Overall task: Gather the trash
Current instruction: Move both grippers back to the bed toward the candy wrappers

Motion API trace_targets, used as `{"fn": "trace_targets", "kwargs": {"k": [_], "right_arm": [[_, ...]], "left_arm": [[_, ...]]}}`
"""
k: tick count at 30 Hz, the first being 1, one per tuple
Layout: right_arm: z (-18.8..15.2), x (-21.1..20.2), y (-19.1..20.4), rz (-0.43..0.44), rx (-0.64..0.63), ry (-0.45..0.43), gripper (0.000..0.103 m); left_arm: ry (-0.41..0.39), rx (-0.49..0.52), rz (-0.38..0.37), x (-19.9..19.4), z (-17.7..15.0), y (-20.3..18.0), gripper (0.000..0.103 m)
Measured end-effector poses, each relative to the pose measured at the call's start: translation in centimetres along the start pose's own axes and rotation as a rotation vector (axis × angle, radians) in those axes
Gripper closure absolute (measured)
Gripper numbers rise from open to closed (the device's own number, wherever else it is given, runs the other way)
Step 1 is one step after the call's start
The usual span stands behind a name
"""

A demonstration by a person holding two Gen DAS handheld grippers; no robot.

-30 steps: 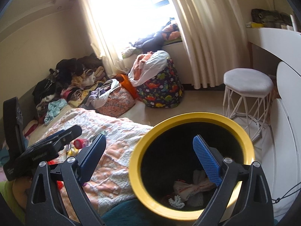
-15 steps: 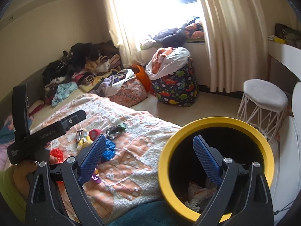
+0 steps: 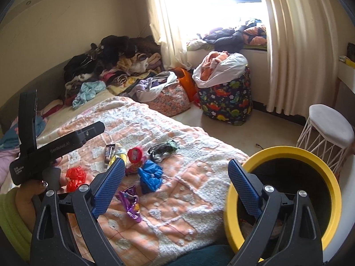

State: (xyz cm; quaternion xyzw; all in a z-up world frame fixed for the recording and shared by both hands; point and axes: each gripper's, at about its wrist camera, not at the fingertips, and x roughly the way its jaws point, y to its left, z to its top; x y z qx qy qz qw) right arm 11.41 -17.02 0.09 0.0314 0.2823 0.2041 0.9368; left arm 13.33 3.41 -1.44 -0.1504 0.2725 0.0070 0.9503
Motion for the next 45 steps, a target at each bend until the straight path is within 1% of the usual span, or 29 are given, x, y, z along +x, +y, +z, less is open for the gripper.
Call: {"fn": "trace_targets", "kwargs": {"k": [9, 11, 15, 17, 19, 22, 26, 31, 36, 41, 45], "right_arm": [[0.2, 2.2, 1.8, 0.028, -0.040, 0.033, 0.012], [0.1, 2.8, 2.2, 0.037, -0.046, 0.046, 0.012], [-0.1, 4.1, 2.8, 0.053, -0.066, 0.074, 0.012], [-0.2, 4.7, 2.9, 0.057, -0.074, 0.087, 0.012], [-0.3, 5.4, 3.1, 0.062, -0.083, 0.098, 0.012], [-0.5, 6.4, 3.1, 0.065, -0.092, 0.121, 0.012], [-0.9, 7.8, 2.7, 0.073, -0.074, 0.159, 0.012], [-1.6, 9.7, 2.2, 0.088, -0.062, 0.214, 0.018], [-2.1, 11.9, 1.9, 0.121, -0.048, 0.275, 0.026], [-2.5, 13.7, 1.9, 0.154, -0.031, 0.327, 0.034], [-2.8, 14.9, 2.2, 0.170, -0.028, 0.363, 0.040]], "left_arm": [[0.010, -0.046, 0.036, -0.1, 0.1, 3.0, 0.011], [0.011, -0.050, 0.054, -0.1, -0.1, 3.4, 0.011], [0.040, -0.057, 0.061, 0.4, -0.6, 4.2, 0.011], [0.066, -0.070, 0.049, 0.8, -0.9, 4.6, 0.011], [0.096, -0.083, 0.046, 1.3, -1.2, 5.0, 0.017], [0.141, -0.101, 0.040, 2.3, -1.8, 5.2, 0.031], [0.204, -0.130, 0.014, 3.7, -2.5, 5.5, 0.039], [0.257, -0.158, -0.012, 5.3, -3.0, 5.5, 0.044], [0.290, -0.186, -0.033, 6.6, -3.0, 5.6, 0.044], [0.314, -0.186, -0.036, 7.6, -3.1, 5.3, 0.044], [0.341, -0.205, -0.040, 8.4, -3.5, 5.4, 0.046]]}}
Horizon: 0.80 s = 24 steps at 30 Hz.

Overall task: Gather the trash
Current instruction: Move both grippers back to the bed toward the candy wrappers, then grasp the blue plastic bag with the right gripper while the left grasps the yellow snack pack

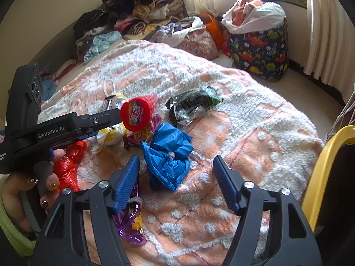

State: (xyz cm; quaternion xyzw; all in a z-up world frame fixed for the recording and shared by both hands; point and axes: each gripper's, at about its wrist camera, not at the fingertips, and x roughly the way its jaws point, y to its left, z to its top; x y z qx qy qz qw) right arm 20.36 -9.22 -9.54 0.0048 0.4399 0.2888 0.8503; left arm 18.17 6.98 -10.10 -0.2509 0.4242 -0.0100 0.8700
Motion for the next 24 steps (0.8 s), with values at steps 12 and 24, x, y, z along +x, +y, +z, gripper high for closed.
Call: {"fn": "trace_targets", "kwargs": {"k": [12, 24], "right_arm": [[0.1, 2.1, 0.2, 0.016, -0.014, 0.062, 0.072], [-0.7, -0.5, -0.1, 0.017, 0.012, -0.007, 0.081]], "left_arm": [[0.039, -0.027, 0.004, 1.3, -0.2, 0.3, 0.049], [0.054, -0.024, 0.001, 0.9, -0.5, 0.5, 0.067]]}}
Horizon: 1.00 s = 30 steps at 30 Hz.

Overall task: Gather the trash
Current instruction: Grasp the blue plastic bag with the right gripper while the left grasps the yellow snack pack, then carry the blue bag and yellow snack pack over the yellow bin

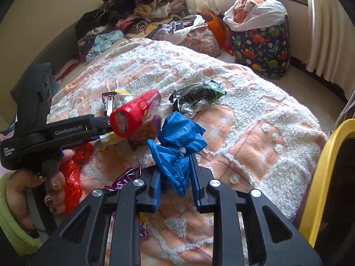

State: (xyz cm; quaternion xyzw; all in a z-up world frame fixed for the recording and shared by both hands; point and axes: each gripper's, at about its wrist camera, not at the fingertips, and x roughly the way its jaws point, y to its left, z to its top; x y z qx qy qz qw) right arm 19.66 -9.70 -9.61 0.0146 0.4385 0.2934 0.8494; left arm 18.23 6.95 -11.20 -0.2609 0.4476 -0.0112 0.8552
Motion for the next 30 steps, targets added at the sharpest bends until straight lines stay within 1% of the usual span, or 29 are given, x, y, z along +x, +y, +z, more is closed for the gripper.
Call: {"fn": "trace_targets", "kwargs": {"k": [9, 18, 30], "right_arm": [[-0.7, -2.3, 0.0, -0.028, 0.008, -0.048, 0.081], [-1.3, -4.9, 0.3, -0.036, 0.015, -0.100, 0.081], [-1.4, -8.1, 0.9, -0.026, 0.007, -0.167, 0.081]], "left_arm": [[-0.023, 0.009, -0.028, -1.5, -0.6, -0.6, 0.070], [-0.076, 0.024, -0.044, -3.9, -0.2, -1.3, 0.071], [-0.131, 0.083, -0.081, -6.1, 0.0, -4.2, 0.071]]}}
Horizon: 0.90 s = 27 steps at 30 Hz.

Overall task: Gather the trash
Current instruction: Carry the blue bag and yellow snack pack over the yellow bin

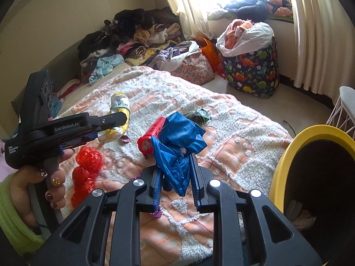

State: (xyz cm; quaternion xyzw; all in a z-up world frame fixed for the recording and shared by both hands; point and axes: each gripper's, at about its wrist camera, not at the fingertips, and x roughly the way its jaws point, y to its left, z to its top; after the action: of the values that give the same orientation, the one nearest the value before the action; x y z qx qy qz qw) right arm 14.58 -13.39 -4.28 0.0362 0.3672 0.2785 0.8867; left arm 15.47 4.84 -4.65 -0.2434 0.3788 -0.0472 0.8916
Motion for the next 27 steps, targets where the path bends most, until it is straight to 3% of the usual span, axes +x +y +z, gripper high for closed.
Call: {"fn": "trace_targets", "kwargs": {"k": [27], "right_arm": [[-0.6, -6.1, -4.3, -0.057, 0.089, -0.130, 0.081]], "left_arm": [[-0.029, 0.141, -0.103, -0.5, -1.3, -7.5, 0.071]]}}
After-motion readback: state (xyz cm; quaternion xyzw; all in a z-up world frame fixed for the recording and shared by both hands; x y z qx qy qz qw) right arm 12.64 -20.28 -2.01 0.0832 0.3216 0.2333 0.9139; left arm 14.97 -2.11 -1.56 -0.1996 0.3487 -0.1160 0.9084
